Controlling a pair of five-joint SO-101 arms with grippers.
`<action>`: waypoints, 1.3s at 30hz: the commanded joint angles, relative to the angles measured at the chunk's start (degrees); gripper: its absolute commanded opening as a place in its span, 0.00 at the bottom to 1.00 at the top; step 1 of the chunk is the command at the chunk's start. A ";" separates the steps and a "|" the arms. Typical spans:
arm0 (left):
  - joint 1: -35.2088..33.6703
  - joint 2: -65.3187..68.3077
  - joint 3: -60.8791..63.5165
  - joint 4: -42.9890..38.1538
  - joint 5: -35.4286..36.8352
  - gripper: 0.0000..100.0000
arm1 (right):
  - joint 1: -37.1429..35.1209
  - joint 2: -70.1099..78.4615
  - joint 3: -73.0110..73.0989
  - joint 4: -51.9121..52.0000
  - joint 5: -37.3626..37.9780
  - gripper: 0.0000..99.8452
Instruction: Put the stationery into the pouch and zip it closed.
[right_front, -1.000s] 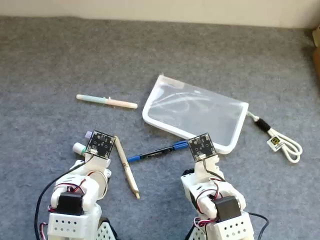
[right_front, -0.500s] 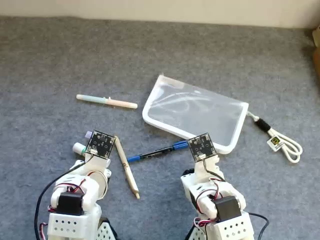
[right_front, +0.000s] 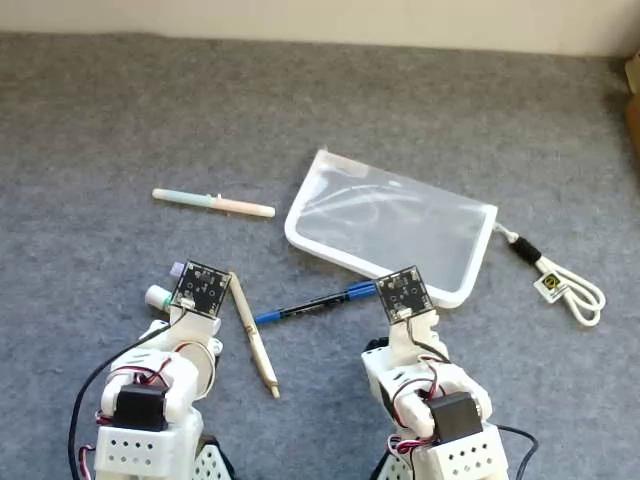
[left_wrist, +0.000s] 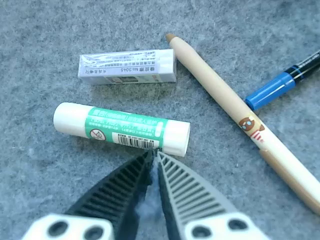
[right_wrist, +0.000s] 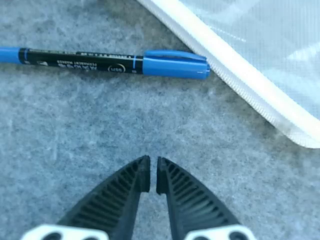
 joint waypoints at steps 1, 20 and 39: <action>-0.13 -0.57 1.27 0.35 -0.18 0.03 | 0.57 -0.66 8.66 0.48 -0.44 0.03; -0.13 -0.57 1.27 0.35 -0.18 0.03 | 1.89 -0.66 8.57 -0.04 -0.35 0.03; -0.13 -0.57 1.27 0.35 -0.18 0.03 | 41.54 -0.13 -9.98 -12.09 19.43 0.09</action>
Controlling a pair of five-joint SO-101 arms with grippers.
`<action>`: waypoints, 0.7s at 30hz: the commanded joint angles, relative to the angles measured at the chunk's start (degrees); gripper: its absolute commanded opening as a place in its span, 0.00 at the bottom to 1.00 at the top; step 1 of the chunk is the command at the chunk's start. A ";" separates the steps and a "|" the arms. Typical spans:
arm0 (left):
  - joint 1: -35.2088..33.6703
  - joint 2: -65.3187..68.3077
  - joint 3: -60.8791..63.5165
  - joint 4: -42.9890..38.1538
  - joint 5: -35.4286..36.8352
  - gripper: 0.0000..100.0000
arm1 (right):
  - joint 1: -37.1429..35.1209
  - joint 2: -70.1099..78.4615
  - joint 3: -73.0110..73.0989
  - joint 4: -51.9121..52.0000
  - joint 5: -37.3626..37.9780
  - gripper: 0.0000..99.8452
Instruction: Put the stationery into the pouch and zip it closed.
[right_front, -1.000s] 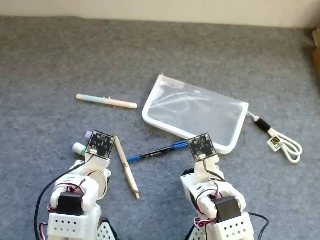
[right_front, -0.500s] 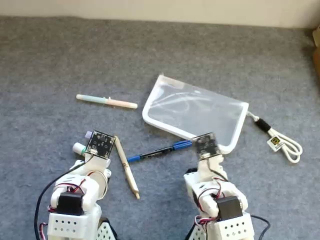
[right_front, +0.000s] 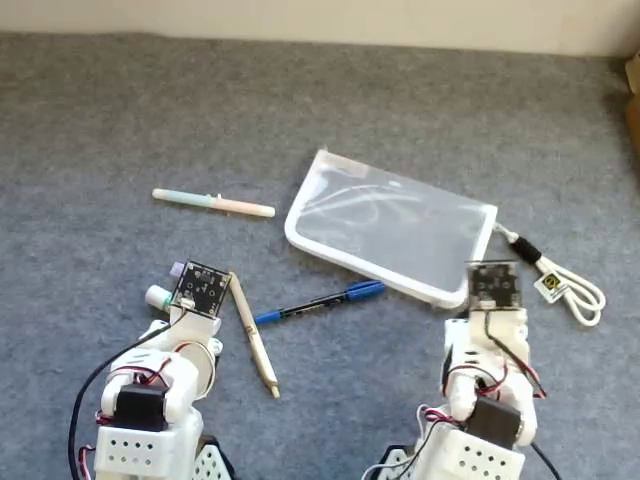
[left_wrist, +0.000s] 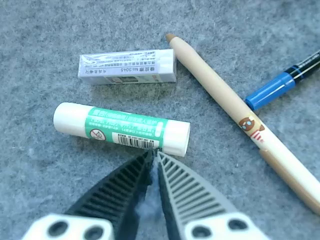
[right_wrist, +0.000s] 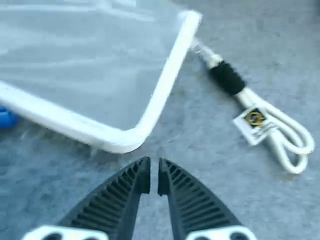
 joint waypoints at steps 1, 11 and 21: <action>-0.13 -0.57 1.27 0.35 -0.18 0.03 | 3.65 0.57 -5.76 -1.19 1.14 0.11; -0.13 -0.57 1.27 0.35 -0.18 0.03 | 5.58 26.42 -20.00 -5.58 6.33 0.15; -0.13 -0.57 1.27 0.35 -0.18 0.03 | 5.58 61.93 -40.40 -12.88 6.33 0.15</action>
